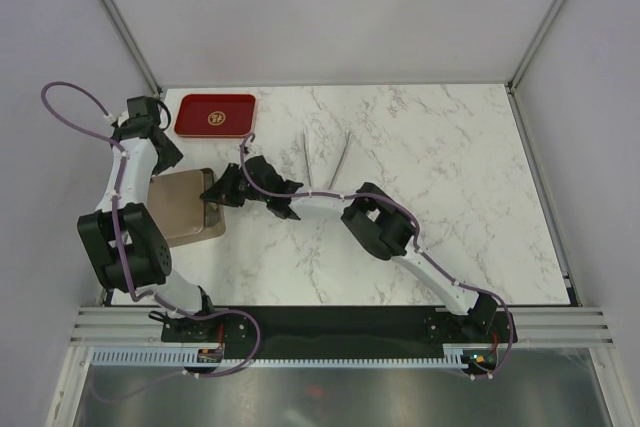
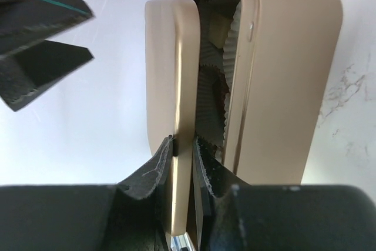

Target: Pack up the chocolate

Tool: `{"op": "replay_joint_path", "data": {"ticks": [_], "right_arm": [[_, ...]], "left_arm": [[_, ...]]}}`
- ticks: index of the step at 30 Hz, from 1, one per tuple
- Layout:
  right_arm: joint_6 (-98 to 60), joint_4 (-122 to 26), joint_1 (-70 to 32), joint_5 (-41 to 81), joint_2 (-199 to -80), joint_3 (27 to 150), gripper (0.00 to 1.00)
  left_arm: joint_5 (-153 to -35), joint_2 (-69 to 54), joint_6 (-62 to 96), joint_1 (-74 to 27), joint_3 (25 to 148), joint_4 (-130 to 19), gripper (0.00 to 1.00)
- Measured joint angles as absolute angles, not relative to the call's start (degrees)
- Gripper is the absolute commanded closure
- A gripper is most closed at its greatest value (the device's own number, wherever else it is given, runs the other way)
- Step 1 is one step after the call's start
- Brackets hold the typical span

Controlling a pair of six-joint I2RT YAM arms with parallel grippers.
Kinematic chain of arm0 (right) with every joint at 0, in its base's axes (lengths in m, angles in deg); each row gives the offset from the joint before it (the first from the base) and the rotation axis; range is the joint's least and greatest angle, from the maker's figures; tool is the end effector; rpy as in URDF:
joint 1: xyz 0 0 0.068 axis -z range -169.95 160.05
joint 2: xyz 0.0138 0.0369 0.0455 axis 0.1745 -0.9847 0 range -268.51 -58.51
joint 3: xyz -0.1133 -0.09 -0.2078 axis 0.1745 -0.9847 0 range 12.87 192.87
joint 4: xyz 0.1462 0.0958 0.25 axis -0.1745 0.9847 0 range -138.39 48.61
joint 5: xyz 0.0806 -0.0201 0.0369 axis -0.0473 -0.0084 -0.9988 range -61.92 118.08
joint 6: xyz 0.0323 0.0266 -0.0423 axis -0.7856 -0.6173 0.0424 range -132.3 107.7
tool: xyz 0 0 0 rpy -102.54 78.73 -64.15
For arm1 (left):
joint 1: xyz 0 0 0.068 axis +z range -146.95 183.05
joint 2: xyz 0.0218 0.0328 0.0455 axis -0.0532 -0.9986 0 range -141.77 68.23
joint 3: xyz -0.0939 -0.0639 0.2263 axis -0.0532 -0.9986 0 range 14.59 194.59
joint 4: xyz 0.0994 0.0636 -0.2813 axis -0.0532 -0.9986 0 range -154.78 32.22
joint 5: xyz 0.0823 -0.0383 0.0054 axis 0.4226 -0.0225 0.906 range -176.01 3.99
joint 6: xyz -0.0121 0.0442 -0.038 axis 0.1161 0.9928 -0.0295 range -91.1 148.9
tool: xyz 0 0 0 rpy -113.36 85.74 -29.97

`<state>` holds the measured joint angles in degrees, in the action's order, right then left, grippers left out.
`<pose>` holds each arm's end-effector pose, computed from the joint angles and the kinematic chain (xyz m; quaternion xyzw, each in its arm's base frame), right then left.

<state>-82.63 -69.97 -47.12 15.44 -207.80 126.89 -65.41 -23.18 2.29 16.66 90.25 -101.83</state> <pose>0.3253 0.5220 0.0912 0.0220 0.7843 0.5889 0.1939 0.3659 0.1044 0.2366 -0.3703 0.8760 0.1425 0.2742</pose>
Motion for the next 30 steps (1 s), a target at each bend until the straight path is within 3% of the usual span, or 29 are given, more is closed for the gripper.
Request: {"op": "replay_joint_path", "data": {"ticks": [22,30], "right_arm": [[-78.56,-68.09,-43.12,9.95,-205.77,124.99,0.94],[-78.76,-70.10,-43.03,9.91,-204.28,121.62,0.85]], "left_arm": [[-65.60,-23.01,3.95,16.44,93.48,-103.47,0.28],[-66.35,-23.23,3.95,16.04,91.80,-103.60,0.28]]}}
